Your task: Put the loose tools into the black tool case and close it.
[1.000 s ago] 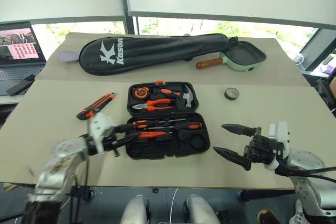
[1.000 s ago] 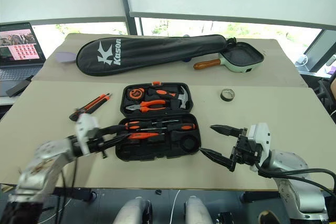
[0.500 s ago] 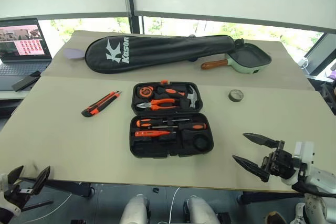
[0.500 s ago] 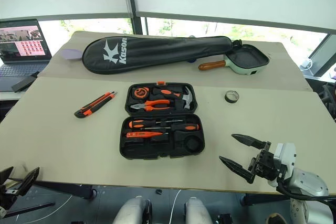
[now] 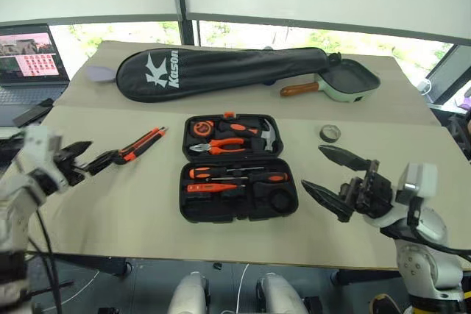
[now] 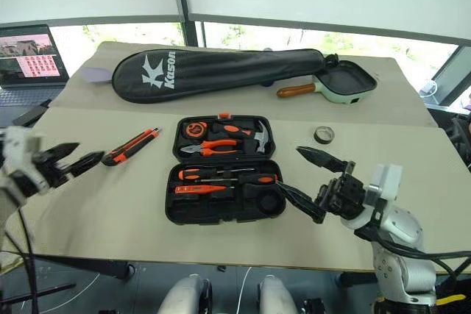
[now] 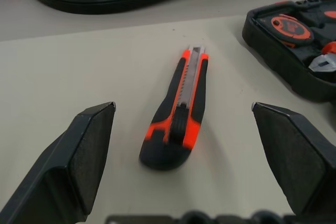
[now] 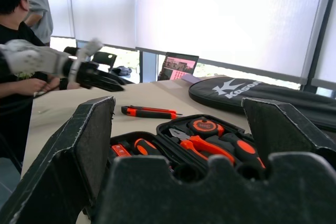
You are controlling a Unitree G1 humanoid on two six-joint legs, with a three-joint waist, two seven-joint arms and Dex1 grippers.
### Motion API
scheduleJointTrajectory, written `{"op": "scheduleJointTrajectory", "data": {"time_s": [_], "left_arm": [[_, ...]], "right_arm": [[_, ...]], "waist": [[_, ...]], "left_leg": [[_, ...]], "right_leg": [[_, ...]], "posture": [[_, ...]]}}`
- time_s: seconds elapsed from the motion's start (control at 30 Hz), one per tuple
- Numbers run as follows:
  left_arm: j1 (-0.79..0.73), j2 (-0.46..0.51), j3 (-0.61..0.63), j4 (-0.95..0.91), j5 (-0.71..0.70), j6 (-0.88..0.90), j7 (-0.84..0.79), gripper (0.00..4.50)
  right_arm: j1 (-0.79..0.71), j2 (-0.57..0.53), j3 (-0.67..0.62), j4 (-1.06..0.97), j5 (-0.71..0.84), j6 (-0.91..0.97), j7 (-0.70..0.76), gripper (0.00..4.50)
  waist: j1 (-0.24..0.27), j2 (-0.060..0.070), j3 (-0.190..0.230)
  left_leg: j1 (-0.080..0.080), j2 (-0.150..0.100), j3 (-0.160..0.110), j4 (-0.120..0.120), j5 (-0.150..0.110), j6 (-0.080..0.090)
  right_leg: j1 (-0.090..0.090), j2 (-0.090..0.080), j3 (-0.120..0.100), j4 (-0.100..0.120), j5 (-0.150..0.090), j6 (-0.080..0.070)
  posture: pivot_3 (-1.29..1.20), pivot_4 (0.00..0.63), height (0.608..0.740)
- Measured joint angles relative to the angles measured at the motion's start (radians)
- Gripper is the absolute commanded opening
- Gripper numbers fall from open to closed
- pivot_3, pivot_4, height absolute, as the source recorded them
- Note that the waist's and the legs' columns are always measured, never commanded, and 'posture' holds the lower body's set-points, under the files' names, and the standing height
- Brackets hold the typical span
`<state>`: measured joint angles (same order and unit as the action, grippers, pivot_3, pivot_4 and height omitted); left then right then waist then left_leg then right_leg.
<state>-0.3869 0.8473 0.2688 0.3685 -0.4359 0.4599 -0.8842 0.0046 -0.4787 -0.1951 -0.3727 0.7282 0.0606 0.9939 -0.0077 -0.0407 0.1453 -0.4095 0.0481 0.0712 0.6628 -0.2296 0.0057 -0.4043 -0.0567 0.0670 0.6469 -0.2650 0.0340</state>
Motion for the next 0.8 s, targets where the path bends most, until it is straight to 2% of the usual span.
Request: {"op": "scheduleJointTrajectory", "data": {"time_s": [0.13,0.33,0.43,0.6,0.63,0.8], "left_arm": [[-0.241,-0.04,-0.147,0.347,0.165,-0.143,-0.023,4.48],[-0.407,-0.088,-0.214,0.652,0.281,-0.302,-0.049,4.48],[-0.441,-0.094,-0.225,0.71,0.314,-0.339,-0.073,3.82],[-0.464,-0.106,-0.216,0.779,0.326,-0.402,-0.108,1.99],[-0.459,-0.109,-0.209,0.782,0.322,-0.422,-0.124,1.74],[-0.386,-0.111,-0.133,0.755,0.26,-0.53,-0.247,1.74]], "right_arm": [[-0.012,0.001,0.003,0.001,-0.008,0.004,-0.023,4.5],[0.057,-0.003,-0.008,-0.021,-0.019,0.004,-0.042,4.5],[0.074,-0.007,-0.014,-0.035,-0.02,0.003,-0.043,4.5],[0.102,-0.01,-0.022,-0.05,-0.02,0.003,-0.043,4.5],[0.107,-0.013,-0.023,-0.053,-0.02,0.002,-0.043,4.5],[0.138,-0.038,-0.039,-0.057,-0.019,0.002,-0.035,4.5]], "waist": [[-0.003,-0.001,0.001],[-0.002,-0.002,0.001],[-0.002,-0.002,0.001],[-0.002,-0.002,0.001],[-0.002,-0.002,0.001],[-0.003,-0.002,0.001]], "left_leg": [[-0.003,0.0,-0.001,0.0,0.0,0.0],[-0.006,-0.001,-0.002,0.0,0.0,0.0],[-0.006,-0.001,-0.002,0.001,0.0,0.0],[-0.005,-0.001,-0.002,0.001,0.0,0.0],[-0.005,-0.001,-0.002,0.001,0.0,0.0],[-0.006,-0.001,-0.002,0.001,0.0,0.0]], "right_leg": [[-0.002,0.002,-0.001,-0.001,0.0,0.0],[-0.003,0.001,-0.002,-0.001,-0.001,0.001],[-0.002,0.0,-0.002,0.0,-0.001,0.001],[-0.002,0.0,-0.002,0.001,-0.001,0.001],[-0.002,0.0,-0.002,0.001,-0.001,0.001],[-0.002,0.0,-0.002,0.001,-0.001,0.001]], "posture": [[0.0,0.15,0.74],[0.0,0.15,0.74],[0.0,0.15,0.74],[0.0,0.15,0.74],[0.0,0.15,0.74],[0.0,0.15,0.74]]}}
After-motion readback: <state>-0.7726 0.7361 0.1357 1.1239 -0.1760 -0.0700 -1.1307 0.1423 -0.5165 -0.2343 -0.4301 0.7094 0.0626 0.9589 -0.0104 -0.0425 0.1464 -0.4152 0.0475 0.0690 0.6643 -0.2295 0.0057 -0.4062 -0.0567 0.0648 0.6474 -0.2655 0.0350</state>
